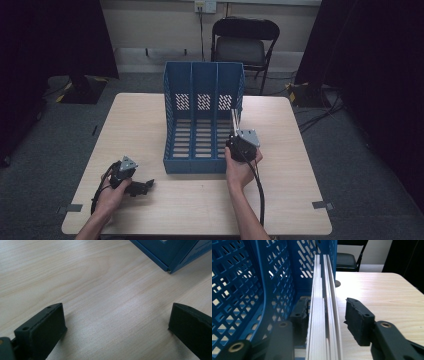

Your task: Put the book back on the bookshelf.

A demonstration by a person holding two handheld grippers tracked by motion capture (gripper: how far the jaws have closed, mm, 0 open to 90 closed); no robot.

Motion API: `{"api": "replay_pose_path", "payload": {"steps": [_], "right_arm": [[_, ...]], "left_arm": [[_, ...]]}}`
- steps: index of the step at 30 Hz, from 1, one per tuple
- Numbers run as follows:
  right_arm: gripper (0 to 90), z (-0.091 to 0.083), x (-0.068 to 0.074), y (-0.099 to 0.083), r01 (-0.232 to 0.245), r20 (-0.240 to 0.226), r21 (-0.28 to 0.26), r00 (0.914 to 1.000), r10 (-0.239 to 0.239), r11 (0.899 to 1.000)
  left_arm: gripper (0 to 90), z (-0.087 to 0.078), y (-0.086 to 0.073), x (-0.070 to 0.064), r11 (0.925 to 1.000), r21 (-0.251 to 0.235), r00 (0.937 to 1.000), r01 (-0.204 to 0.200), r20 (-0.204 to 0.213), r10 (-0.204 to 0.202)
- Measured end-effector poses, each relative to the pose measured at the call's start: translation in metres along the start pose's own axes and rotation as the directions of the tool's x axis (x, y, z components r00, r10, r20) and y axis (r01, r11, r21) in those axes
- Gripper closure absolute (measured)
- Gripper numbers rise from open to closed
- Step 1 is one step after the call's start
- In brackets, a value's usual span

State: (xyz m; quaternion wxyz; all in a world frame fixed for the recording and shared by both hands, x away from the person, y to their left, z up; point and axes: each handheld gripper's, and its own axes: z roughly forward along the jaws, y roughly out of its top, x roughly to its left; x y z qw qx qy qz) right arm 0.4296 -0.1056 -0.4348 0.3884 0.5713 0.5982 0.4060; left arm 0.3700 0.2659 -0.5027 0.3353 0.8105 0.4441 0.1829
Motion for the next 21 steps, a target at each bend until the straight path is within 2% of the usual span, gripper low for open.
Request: {"api": "replay_pose_path", "payload": {"steps": [5,7,9,13,16,20,21], "right_arm": [[42.0,0.001,-0.003,0.000,-0.014,-0.040,0.014,0.9991,0.015,1.000],[38.3,0.001,-0.004,0.000,-0.034,-0.076,0.020,0.9964,0.036,0.999],[34.3,-0.001,-0.005,0.000,-0.054,-0.111,0.026,0.9922,0.057,0.998],[27.4,-0.002,-0.007,0.001,-0.059,-0.156,0.027,0.9858,0.062,0.998],[22.5,-0.002,-0.010,0.002,-0.083,-0.200,0.050,0.9756,0.091,0.995],[15.6,-0.004,-0.011,0.003,-0.069,-0.225,0.062,0.9709,0.081,0.996],[15.4,-0.005,-0.012,0.003,-0.065,-0.245,0.072,0.9662,0.081,0.995]], "left_arm": [[0.1,0.000,0.000,0.000,1.0000,0.000,1.0000,0.000,0.000,0.000],[0.2,0.000,0.000,0.000,1.0000,-0.002,1.0000,-0.003,-0.008,0.003],[0.3,0.000,0.000,0.000,1.0000,-0.002,0.9999,-0.003,-0.010,0.003],[0.4,0.000,0.000,0.000,1.0000,-0.002,0.9999,-0.003,-0.010,0.003],[0.4,0.000,0.000,0.000,1.0000,-0.002,0.9999,-0.003,-0.010,0.003],[0.3,0.000,0.000,0.000,1.0000,-0.002,0.9999,-0.003,-0.010,0.003],[0.3,0.000,0.000,0.000,1.0000,-0.002,0.9999,-0.003,-0.010,0.003]]}}
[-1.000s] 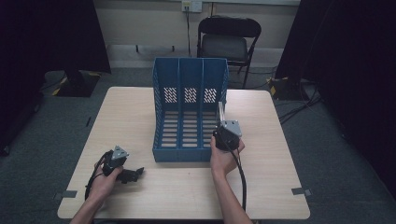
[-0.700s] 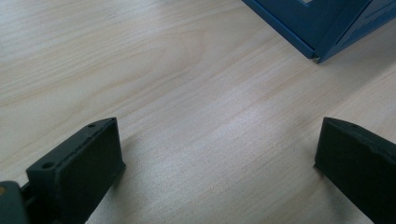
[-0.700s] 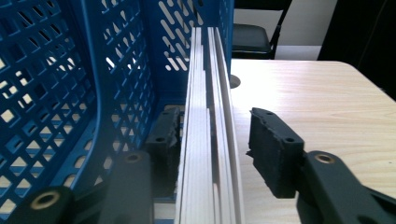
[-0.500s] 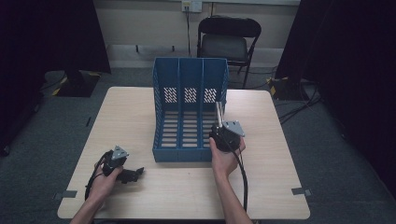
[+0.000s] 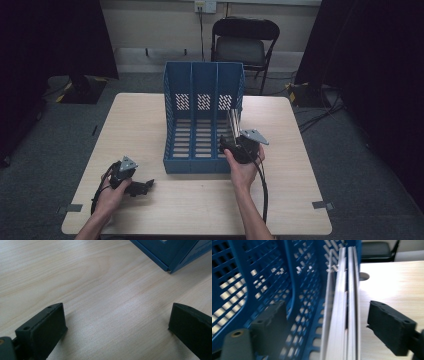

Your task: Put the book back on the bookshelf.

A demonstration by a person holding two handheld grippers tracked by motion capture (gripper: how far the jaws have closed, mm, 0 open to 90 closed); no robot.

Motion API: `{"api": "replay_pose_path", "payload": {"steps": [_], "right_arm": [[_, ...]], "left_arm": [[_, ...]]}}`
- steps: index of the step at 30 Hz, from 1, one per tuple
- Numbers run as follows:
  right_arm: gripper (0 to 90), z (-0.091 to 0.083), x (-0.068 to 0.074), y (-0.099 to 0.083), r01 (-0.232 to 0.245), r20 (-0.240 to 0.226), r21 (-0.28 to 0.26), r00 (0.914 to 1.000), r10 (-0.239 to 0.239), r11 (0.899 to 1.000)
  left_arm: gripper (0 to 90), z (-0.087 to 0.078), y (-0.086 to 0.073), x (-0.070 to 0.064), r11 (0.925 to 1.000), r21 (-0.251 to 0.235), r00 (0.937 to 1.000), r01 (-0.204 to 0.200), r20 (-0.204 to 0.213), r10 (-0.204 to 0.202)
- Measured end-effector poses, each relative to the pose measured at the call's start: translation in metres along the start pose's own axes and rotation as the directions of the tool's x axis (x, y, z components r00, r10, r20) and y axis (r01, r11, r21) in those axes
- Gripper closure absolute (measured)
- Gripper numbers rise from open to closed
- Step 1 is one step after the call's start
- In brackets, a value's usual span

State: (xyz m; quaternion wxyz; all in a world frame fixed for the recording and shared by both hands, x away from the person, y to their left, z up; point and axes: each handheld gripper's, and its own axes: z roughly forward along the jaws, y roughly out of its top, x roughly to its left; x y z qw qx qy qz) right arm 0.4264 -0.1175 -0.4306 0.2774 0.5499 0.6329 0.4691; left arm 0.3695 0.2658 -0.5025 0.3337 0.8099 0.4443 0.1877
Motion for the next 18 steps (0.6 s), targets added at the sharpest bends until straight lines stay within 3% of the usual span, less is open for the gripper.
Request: {"api": "replay_pose_path", "payload": {"steps": [8,18], "right_arm": [[14.4,-0.015,-0.004,0.002,0.022,-0.061,0.024,0.9979,-0.021,0.999],[14.5,-0.035,-0.011,-0.017,0.058,-0.133,0.055,0.9898,-0.051,0.997]], "left_arm": [[0.3,0.000,0.000,0.000,1.0000,0.000,1.0000,0.000,0.000,0.000],[0.4,0.000,0.000,0.000,1.0000,0.001,1.0000,0.000,-0.003,0.000]]}}
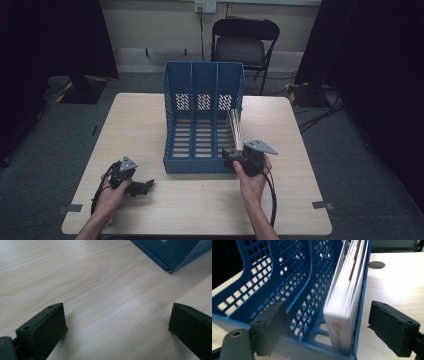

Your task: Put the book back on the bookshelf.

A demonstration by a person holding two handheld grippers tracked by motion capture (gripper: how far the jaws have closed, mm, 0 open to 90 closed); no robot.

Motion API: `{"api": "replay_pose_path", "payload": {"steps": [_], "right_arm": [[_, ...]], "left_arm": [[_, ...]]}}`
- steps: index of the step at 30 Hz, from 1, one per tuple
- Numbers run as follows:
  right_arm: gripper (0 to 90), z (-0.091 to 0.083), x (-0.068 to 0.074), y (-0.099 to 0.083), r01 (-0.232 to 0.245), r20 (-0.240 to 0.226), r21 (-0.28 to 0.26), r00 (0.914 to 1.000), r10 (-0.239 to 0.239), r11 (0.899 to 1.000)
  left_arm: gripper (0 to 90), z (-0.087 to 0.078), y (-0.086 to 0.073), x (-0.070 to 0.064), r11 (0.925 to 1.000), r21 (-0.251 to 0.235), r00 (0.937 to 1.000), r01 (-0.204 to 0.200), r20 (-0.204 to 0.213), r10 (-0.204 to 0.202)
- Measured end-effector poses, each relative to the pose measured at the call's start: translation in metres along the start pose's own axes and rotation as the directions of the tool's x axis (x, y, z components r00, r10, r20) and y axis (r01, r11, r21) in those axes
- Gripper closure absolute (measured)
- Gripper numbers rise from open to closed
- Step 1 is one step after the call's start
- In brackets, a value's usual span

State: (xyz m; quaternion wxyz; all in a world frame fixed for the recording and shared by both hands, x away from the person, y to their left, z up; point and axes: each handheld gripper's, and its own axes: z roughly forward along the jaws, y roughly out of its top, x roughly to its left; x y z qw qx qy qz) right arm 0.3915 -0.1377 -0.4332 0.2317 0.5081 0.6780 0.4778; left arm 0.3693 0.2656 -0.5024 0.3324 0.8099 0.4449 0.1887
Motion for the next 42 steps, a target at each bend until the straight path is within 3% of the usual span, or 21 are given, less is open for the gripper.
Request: {"api": "replay_pose_path", "payload": {"steps": [5,10,15,18,23,25,31,36,39,41,42], "right_arm": [[14.5,-0.010,-0.006,-0.004,0.023,-0.027,0.046,0.9994,-0.022,0.999],[14.6,-0.022,-0.013,-0.010,0.036,-0.085,0.058,0.9959,-0.031,0.998],[14.6,-0.030,-0.020,-0.018,0.074,-0.090,0.116,0.9939,-0.064,0.991],[14.6,-0.034,-0.029,-0.028,0.055,-0.110,0.147,0.9932,-0.039,0.988],[14.7,-0.039,-0.039,-0.040,0.089,-0.108,0.193,0.9918,-0.069,0.977],[14.7,-0.040,-0.044,-0.044,0.096,-0.084,0.213,0.9933,-0.080,0.972],[14.7,-0.043,-0.062,-0.053,0.114,-0.070,0.263,0.9927,-0.098,0.958],[14.7,-0.041,-0.073,-0.059,0.134,-0.029,0.329,0.9909,-0.132,0.935],[14.7,-0.039,-0.079,-0.061,0.120,-0.001,0.336,0.9918,-0.127,0.934],[14.7,-0.038,-0.083,-0.063,0.099,0.006,0.330,0.9943,-0.107,0.939],[14.7,-0.037,-0.086,-0.065,0.093,0.021,0.343,0.9941,-0.107,0.935]], "left_arm": [[0.4,0.000,0.000,0.000,1.0000,0.001,1.0000,0.000,0.000,0.000],[0.4,0.000,0.000,0.000,1.0000,0.000,1.0000,0.000,-0.001,0.000],[0.6,0.000,-0.001,-0.002,0.9998,-0.008,0.9998,0.018,-0.008,-0.018],[0.7,0.000,-0.001,-0.002,0.9998,-0.008,0.9998,0.020,-0.007,-0.020],[0.7,-0.001,-0.001,-0.002,1.0000,0.001,0.9999,0.010,-0.008,-0.010],[0.7,-0.001,-0.001,-0.002,0.9999,-0.005,0.9999,0.013,-0.011,-0.013],[0.8,-0.001,-0.001,-0.002,0.9999,-0.004,0.9998,0.013,-0.012,-0.013],[0.7,-0.001,-0.001,-0.002,0.9999,-0.007,0.9999,0.014,-0.011,-0.014],[0.8,-0.001,-0.001,-0.002,0.9999,-0.006,0.9998,0.014,-0.011,-0.014],[0.8,-0.001,-0.001,-0.002,0.9999,-0.007,0.9998,0.014,-0.010,-0.014],[0.8,-0.001,-0.001,-0.002,0.9999,-0.006,0.9998,0.014,-0.010,-0.015]]}}
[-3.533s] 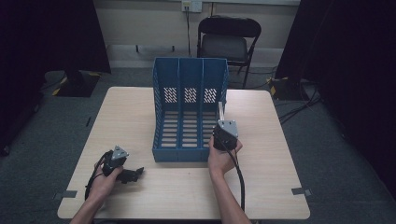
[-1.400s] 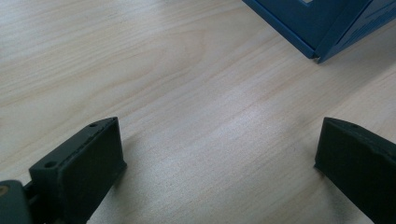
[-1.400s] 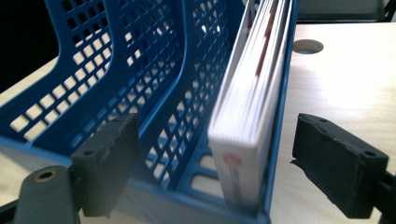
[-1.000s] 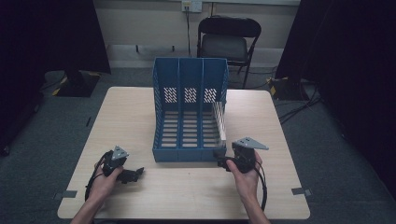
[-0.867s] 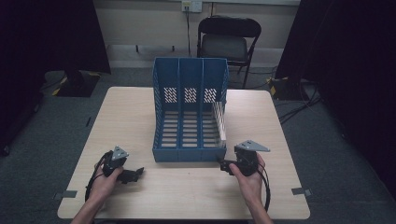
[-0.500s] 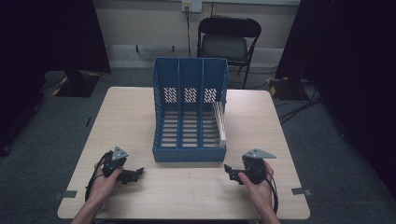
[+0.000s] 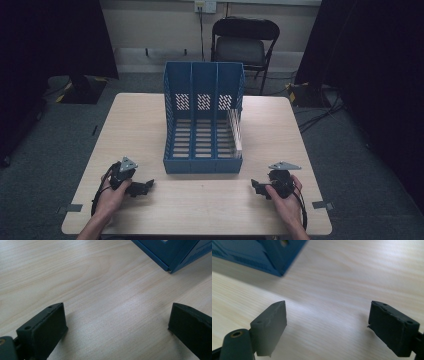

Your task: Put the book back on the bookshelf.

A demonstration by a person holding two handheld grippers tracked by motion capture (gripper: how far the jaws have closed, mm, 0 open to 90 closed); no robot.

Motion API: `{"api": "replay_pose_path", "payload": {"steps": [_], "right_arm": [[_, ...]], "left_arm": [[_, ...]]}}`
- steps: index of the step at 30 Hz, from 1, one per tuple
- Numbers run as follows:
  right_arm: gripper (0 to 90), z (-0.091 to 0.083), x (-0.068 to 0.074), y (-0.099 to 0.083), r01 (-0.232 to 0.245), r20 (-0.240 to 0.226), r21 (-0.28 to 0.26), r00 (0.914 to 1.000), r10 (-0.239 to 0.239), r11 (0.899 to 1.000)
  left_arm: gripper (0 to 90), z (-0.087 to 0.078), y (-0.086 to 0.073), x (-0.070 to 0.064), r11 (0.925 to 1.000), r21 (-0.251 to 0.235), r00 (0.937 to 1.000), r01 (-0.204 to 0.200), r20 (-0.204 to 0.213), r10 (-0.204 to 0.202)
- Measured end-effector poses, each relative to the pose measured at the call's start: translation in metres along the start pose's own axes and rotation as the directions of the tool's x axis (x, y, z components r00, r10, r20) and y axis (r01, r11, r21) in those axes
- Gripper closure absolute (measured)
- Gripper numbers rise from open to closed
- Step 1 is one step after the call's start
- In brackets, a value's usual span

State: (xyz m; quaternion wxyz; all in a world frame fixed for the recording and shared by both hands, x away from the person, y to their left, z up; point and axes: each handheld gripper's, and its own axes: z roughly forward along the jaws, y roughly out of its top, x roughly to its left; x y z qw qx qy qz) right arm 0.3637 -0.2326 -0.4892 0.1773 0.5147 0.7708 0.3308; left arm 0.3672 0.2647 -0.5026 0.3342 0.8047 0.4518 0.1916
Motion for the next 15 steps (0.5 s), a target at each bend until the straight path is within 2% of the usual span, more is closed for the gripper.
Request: {"api": "replay_pose_path", "payload": {"steps": [3,4,7,10,15], "right_arm": [[14.4,0.0011,-0.0026,-0.0038,0.004,0.030,0.003,0.9996,-0.004,1.000],[14.4,0.0012,-0.0035,-0.0042,0.003,0.037,-0.002,0.9993,-0.003,1.000],[12.3,0.0030,-0.0032,-0.0081,0.033,0.080,-0.020,0.9963,-0.031,0.999],[11.9,0.0043,-0.0040,-0.0108,0.043,0.077,-0.052,0.9963,-0.039,0.998],[11.5,0.0043,-0.0040,-0.0114,0.038,0.080,-0.056,0.9963,-0.033,0.998]], "left_arm": [[0.0,0.0010,0.0003,-0.0005,1.0000,-0.002,0.9999,0.007,0.008,-0.007],[0.0,0.0010,0.0007,0.0002,1.0000,0.005,1.0000,-0.004,0.008,0.004],[0.0,0.0011,0.0007,0.0000,1.0000,0.002,1.0000,0.000,0.007,0.000],[0.0,0.0014,0.0006,-0.0005,1.0000,-0.003,1.0000,0.007,0.007,-0.007],[0.0,0.0013,0.0005,-0.0007,1.0000,-0.003,1.0000,0.007,0.006,-0.007]]}}
